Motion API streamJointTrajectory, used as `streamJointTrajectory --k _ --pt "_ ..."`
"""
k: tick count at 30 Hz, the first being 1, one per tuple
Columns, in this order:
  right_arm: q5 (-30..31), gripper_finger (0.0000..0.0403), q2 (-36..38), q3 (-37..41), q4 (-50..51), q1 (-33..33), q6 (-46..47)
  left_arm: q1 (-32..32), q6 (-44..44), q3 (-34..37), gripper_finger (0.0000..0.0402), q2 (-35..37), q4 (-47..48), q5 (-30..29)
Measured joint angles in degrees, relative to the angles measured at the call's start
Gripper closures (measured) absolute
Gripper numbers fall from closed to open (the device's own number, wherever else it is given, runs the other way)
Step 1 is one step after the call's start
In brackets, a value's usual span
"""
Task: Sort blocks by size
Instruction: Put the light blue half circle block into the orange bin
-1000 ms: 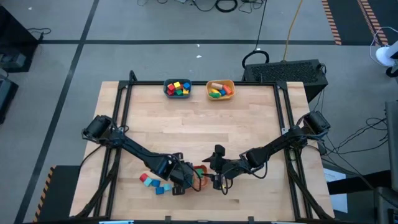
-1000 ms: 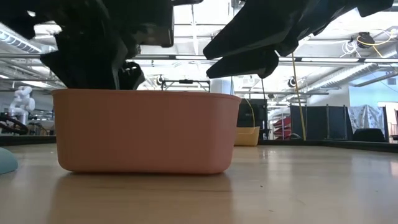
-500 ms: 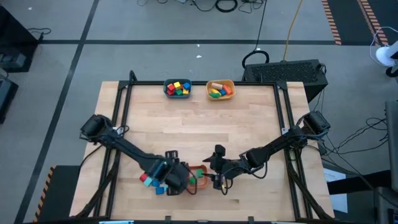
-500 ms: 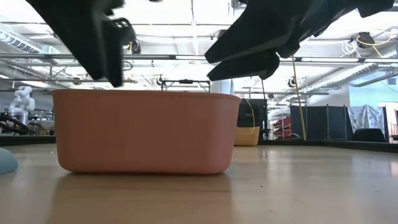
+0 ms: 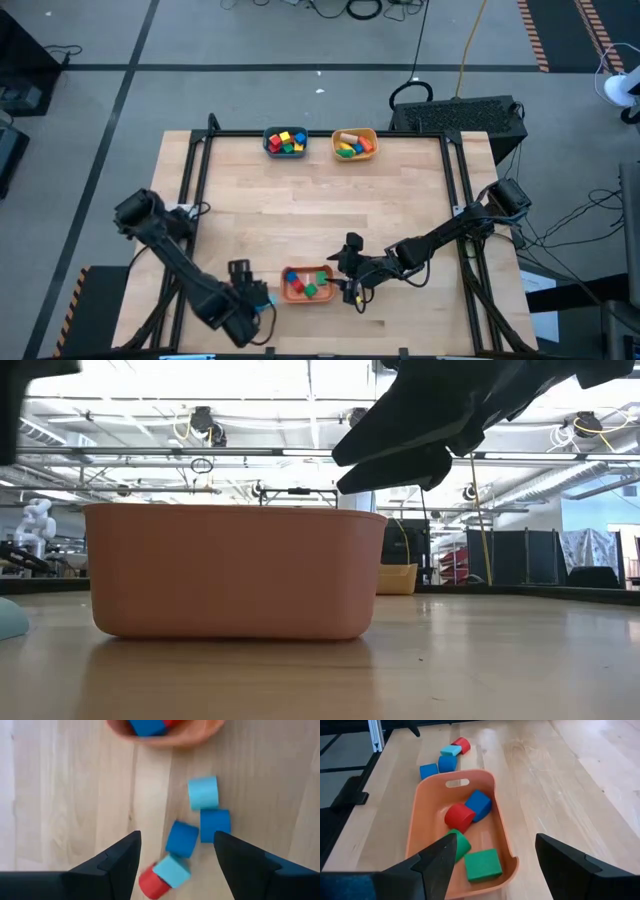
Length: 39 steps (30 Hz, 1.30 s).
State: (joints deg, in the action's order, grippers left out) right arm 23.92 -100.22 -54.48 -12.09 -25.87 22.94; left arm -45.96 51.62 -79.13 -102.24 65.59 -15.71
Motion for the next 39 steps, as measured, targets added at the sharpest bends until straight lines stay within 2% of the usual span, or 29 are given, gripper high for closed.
streamJointTrajectory --k 7,16,23,36,39 --pt "0.00 0.0147 0.00 0.00 -0.20 0.00 0.44 -3.54 5.71 6.42 0.0149 -0.02 -2.96 0.05" --pt "0.00 0.0147 0.00 0.00 -0.23 0.00 0.44 -3.54 11.07 15.65 0.0148 -0.04 -5.72 8.89" --pt "0.02 0.0147 0.00 0.00 -0.21 0.00 0.44 -3.28 12.49 21.25 0.0149 0.35 -16.09 9.80" --pt "0.00 0.0147 0.00 0.00 -0.16 0.00 0.44 -2.67 12.43 21.72 0.0149 0.20 -16.34 9.58" --pt "0.00 0.0147 0.00 0.00 -0.14 0.00 0.44 -2.15 10.21 21.76 0.0149 0.28 -16.34 9.74"
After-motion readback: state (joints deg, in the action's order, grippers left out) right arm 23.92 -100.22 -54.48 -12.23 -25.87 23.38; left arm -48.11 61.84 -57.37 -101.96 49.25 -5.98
